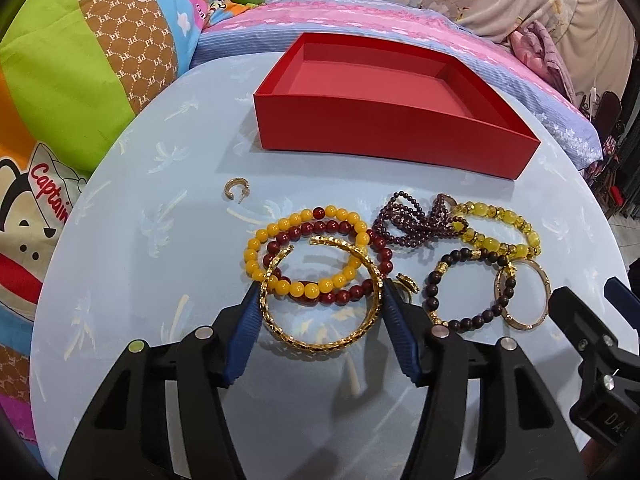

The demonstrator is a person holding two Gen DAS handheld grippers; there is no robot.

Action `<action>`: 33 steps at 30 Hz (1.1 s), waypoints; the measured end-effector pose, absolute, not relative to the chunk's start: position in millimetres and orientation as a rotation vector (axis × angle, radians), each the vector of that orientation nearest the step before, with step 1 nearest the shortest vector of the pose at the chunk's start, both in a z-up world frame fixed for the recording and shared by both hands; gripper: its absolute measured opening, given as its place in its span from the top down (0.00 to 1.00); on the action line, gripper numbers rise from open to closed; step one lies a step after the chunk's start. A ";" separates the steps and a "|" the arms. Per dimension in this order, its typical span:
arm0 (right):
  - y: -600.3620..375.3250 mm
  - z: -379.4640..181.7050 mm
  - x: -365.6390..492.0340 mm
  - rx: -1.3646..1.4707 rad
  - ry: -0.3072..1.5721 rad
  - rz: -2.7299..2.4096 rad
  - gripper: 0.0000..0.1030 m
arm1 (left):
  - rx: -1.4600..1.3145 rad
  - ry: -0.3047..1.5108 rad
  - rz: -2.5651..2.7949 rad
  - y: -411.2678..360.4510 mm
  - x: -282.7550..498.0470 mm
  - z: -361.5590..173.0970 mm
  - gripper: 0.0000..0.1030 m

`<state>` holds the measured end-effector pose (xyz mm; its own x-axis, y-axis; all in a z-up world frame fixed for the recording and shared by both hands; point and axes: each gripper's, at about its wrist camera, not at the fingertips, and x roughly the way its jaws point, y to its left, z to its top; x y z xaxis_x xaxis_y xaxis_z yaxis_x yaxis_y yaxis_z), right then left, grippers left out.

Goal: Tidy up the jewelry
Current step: 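Move both tools toward the gold bangles in the bracelet pile, then grasp the twisted gold bangle with the left tool while the right tool grasps the thin gold bangle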

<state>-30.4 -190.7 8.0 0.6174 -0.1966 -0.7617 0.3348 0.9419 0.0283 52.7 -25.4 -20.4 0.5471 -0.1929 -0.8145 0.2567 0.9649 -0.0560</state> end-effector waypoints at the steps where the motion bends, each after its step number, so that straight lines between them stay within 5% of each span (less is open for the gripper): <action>1: -190.1 8.4 -30.6 0.173 0.852 -0.306 0.06 | 0.071 0.955 -0.267 -24.5 51.9 -19.7 0.46; 15: -190.0 4.1 -37.2 0.189 0.859 -0.294 0.07 | 0.051 0.900 -0.241 -4.7 31.7 6.0 0.46; 33: -174.6 -21.6 -7.3 0.099 0.925 -0.229 0.23 | 0.045 0.937 -0.234 -2.5 35.6 -4.3 0.46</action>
